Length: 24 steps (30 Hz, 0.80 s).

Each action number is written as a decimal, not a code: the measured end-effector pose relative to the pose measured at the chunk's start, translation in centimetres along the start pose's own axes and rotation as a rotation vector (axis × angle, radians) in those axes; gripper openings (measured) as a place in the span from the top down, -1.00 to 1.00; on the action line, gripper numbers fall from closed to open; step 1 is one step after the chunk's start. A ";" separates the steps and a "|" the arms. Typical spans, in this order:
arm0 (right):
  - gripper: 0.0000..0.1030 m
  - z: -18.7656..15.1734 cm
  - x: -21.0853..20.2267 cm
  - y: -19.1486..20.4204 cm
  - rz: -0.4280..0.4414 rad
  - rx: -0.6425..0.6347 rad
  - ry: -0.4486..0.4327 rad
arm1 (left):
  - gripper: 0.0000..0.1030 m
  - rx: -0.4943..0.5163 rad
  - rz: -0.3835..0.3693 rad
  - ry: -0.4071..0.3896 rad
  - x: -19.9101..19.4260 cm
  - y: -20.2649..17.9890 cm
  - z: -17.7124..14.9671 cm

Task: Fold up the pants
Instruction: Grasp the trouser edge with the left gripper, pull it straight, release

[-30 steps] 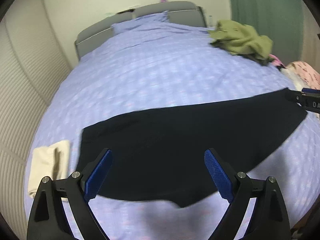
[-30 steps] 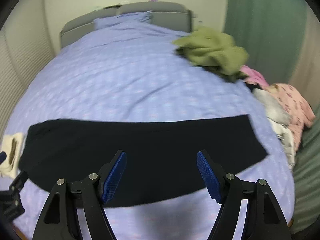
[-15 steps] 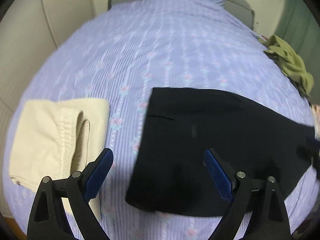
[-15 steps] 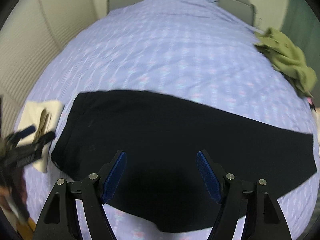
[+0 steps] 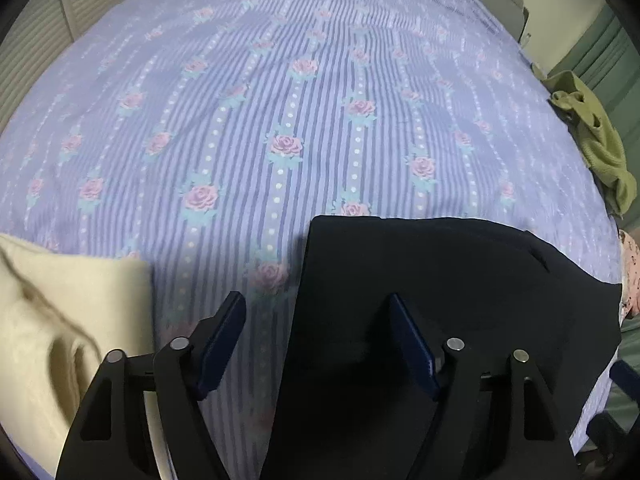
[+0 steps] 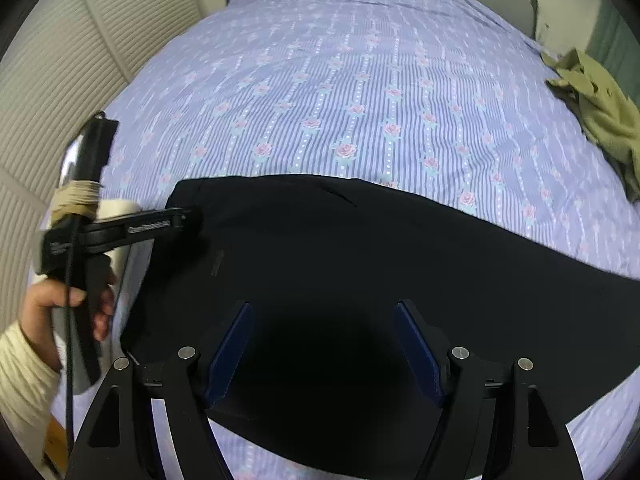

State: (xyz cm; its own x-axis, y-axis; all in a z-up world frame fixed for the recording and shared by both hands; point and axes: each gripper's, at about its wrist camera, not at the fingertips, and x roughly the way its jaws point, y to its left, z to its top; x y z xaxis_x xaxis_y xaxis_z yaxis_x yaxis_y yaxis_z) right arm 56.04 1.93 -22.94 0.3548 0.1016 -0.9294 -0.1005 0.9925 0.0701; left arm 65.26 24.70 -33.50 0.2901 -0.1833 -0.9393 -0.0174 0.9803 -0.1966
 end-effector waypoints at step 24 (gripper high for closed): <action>-0.42 -4.2 -6.8 -12.4 0.034 0.123 -0.158 | -0.73 0.236 0.243 -0.313 -15.3 -13.1 -7.0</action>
State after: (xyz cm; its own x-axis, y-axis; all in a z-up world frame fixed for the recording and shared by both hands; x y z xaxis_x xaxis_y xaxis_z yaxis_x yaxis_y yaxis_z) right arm 50.96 -11.37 -19.02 0.4956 0.1351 -0.8580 -0.0039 0.9882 0.1534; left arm 54.34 14.16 -18.55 0.5804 0.0489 -0.8129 0.0877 0.9886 0.1221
